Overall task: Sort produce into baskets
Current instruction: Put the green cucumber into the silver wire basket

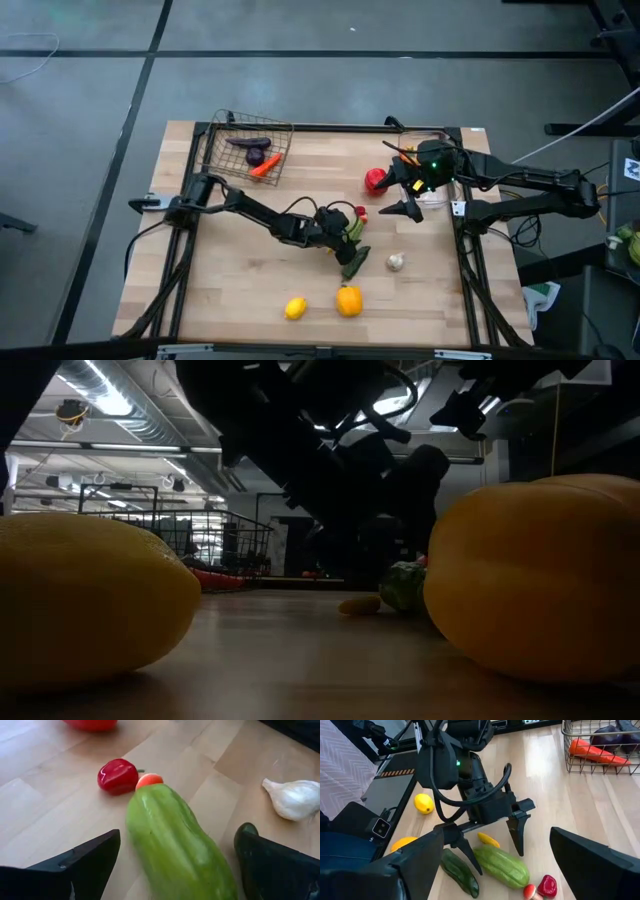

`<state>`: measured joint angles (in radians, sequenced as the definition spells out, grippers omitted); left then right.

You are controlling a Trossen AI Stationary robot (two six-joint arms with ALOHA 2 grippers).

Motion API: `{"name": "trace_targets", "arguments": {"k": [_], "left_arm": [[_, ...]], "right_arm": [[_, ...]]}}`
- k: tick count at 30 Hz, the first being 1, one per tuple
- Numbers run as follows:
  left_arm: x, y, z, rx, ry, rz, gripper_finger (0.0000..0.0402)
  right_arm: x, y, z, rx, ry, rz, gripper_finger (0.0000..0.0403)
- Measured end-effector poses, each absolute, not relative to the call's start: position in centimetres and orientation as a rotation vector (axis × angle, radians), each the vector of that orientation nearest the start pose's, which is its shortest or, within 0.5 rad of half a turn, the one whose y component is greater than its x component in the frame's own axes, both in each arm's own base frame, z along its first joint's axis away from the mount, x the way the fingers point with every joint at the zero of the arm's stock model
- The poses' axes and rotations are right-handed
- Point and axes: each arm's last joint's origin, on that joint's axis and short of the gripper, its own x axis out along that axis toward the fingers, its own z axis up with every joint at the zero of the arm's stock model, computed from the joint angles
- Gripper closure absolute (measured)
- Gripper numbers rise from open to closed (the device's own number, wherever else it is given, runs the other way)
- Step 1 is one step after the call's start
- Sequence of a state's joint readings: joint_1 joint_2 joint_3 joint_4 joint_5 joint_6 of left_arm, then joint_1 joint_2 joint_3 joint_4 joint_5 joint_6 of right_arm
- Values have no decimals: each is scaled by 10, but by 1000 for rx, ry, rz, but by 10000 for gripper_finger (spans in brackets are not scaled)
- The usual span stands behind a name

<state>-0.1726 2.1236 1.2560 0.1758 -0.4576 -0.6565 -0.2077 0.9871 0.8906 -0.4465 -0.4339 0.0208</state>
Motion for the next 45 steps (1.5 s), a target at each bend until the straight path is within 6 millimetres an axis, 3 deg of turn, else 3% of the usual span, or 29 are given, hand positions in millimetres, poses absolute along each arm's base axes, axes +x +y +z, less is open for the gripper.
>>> {"name": "trace_targets", "arguments": {"k": [5, 16, 23, 30, 36, 45], "left_arm": [[428, -60, 116, -396, 581, 490, 11], [427, -60, 114, -387, 602, 496, 103], [426, -57, 125, -394, 587, 497, 149], [421, -42, 152, -399, 569, 520, 156], [409, -22, 189, -361, 562, 543, 155], [373, 26, 246, -309, 598, 639, 155]], "right_arm": [[203, -30, 311, 193, 519, 217, 42], [203, -30, 311, 193, 519, 218, 42], [200, -30, 306, 213, 578, 216, 42], [195, -28, 301, 250, 647, 251, 43], [195, -20, 301, 254, 658, 311, 43], [197, 1, 300, 182, 680, 340, 43]]}}
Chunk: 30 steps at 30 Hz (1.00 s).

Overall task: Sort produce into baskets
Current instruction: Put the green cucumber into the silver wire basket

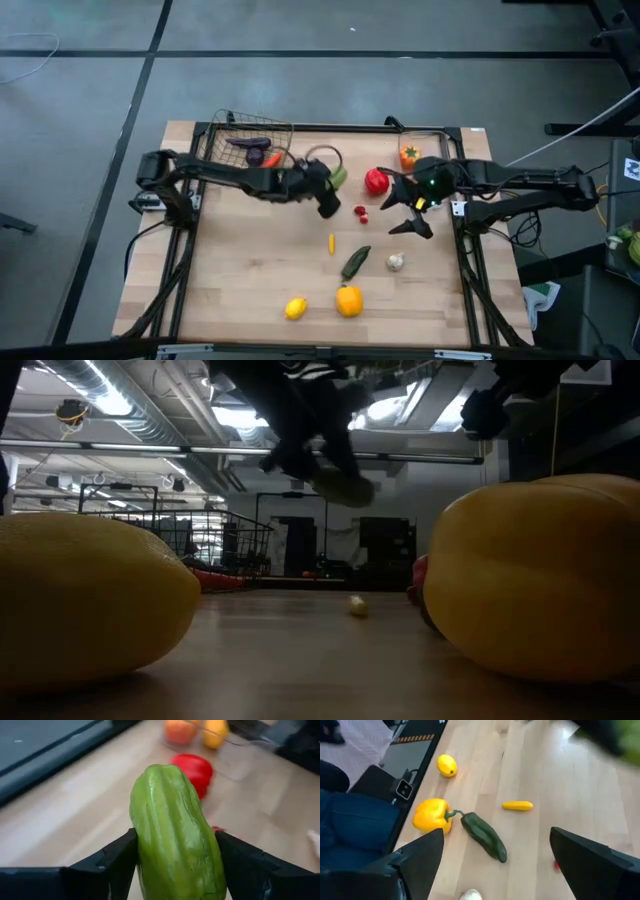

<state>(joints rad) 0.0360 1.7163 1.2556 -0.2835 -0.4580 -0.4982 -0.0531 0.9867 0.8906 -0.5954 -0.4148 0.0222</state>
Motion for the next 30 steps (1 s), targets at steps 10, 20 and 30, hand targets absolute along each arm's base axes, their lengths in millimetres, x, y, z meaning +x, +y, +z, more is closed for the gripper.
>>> {"name": "trace_targets", "arguments": {"k": [10, 20, 30], "left_arm": [[313, 96, 287, -342, 650, 887, 155], [273, 144, 277, -387, 837, 1086, 156], [259, 162, 271, -387, 929, 1129, 142]], "right_arm": [[196, 16, 299, 138, 695, 372, 43], [196, 15, 299, 139, 696, 369, 43], [196, 15, 299, 139, 695, 369, 43]]}}
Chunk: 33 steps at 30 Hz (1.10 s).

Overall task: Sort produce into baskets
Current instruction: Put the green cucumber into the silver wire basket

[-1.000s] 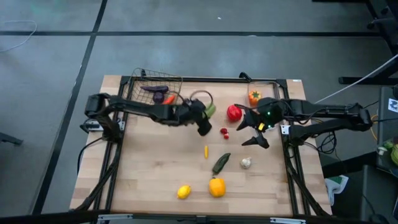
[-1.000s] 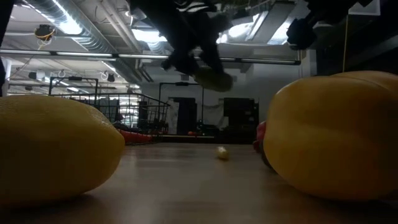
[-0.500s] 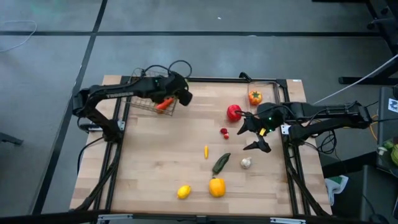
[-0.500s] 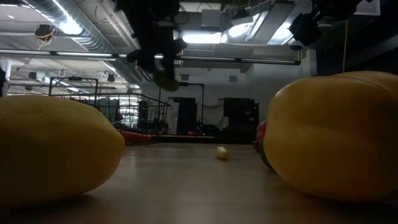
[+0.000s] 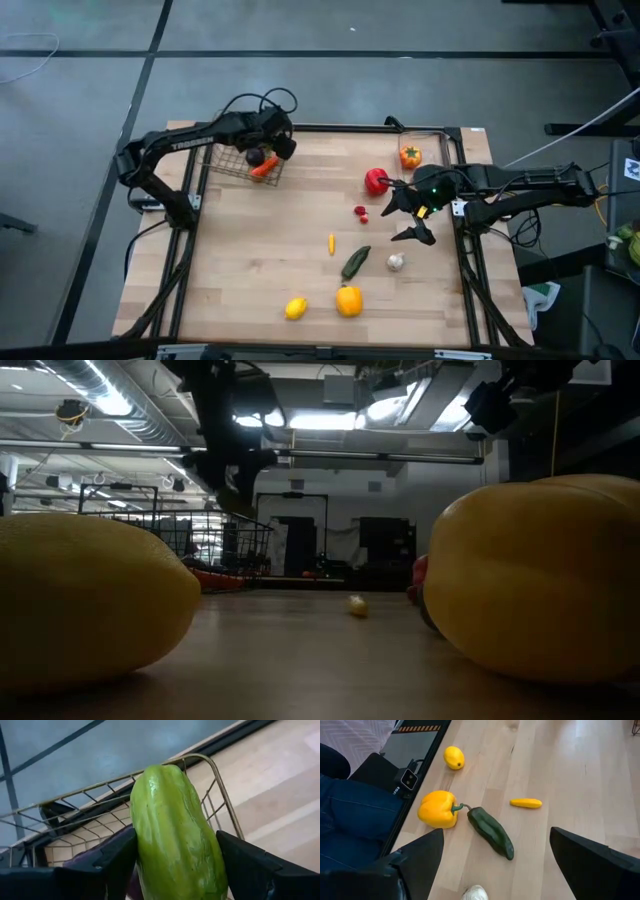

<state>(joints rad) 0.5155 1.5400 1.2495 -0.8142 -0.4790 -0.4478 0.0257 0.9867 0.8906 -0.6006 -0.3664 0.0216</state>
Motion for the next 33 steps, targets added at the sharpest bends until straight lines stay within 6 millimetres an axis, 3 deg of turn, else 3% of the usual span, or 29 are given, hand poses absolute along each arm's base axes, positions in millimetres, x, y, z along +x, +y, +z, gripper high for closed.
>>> {"name": "trace_targets", "arguments": {"k": [20, 33], "left_arm": [[283, 176, 209, -302, 1230, 1000, 139], [278, 186, 208, -350, 1206, 1057, 139]], "right_arm": [[196, 15, 299, 139, 696, 368, 43], [196, 15, 299, 139, 695, 368, 43]]}}
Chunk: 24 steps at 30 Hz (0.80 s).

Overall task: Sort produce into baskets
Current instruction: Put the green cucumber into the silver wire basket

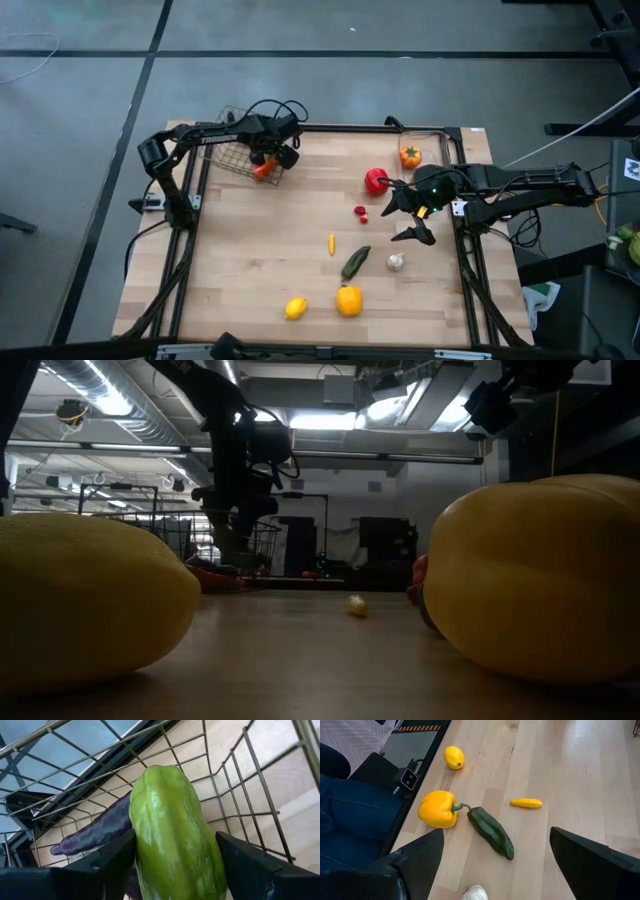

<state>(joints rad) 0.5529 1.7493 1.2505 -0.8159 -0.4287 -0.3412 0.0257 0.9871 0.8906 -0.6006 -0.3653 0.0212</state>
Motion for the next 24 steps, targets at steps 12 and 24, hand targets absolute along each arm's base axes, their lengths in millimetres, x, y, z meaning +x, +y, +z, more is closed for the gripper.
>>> {"name": "trace_targets", "arguments": {"k": [12, 24], "left_arm": [[276, 187, 207, -351, 1219, 1061, 139], [276, 192, 207, -383, 1173, 1100, 139]], "right_arm": [[197, 15, 299, 139, 695, 368, 43], [197, 15, 299, 138, 695, 368, 43]]}}
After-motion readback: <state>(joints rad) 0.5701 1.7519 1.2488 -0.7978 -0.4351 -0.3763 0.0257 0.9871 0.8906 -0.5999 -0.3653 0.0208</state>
